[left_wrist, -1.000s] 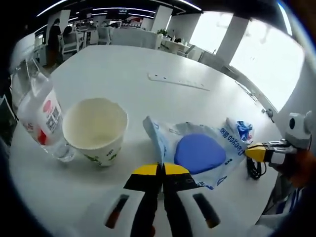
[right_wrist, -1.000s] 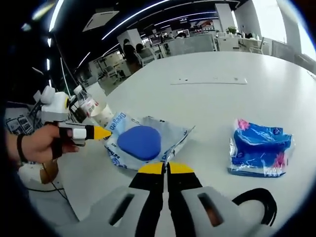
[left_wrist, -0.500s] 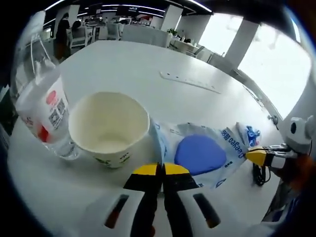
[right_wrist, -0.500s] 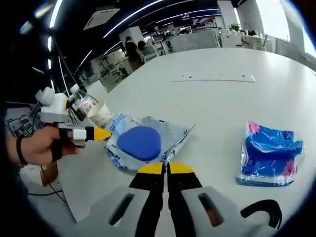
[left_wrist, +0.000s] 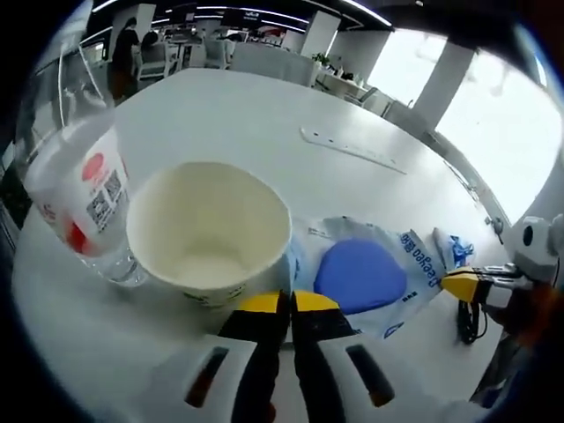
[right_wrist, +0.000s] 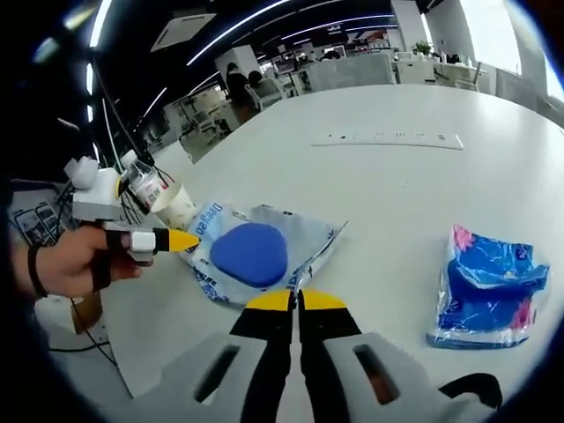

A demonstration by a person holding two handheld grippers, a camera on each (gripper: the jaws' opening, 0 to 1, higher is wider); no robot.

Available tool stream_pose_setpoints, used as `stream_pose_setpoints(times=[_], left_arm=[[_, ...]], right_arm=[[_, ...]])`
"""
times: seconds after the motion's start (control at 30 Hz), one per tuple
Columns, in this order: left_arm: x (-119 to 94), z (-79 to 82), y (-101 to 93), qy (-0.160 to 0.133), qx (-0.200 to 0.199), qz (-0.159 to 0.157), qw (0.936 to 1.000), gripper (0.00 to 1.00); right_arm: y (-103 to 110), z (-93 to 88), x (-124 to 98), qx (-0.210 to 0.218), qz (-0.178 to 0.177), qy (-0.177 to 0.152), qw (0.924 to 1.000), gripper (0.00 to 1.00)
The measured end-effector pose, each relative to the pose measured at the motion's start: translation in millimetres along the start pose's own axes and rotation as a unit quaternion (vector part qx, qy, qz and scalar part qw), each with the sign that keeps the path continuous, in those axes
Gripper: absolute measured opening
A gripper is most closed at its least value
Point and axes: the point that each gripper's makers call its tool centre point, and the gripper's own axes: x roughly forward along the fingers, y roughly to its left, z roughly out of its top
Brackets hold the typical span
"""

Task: Arrange the tabletop items into an orderly group along one side of the table until the central work area is clear of visible clutter.

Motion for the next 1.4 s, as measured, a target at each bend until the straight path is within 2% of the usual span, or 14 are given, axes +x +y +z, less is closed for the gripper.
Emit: stream_pose_setpoints(times=[0.2,0.63,1.1,1.4], left_arm=[[2.0,-1.2,2.7,0.001,0.004,0.001,1.0000,0.02],[-2.5,-6.7,0.1,0.010,-0.009,-0.008,0.9999,0.13],[-19.8,-14.7,6.0,0.012,-0.004,-0.003,0.9999,0.17],[-29.6,-16.4,10.1,0.009,0.019,0.000,0.9998,0.18]], right_arm=[[-2.7,-5.1,1.3,-0.001,-0.003,0.004,1.0000,0.00],[-5.7,-7.4,-3.6,0.005,-0.007,-0.001,1.0000,0.03],[-10.2,-12.3,-17.1,0.001,-0.015,0.002,0.9999,0.04],[-12.0,-13.8,-27.7,-0.005,-0.020,-0.002,0.9998,0.05]])
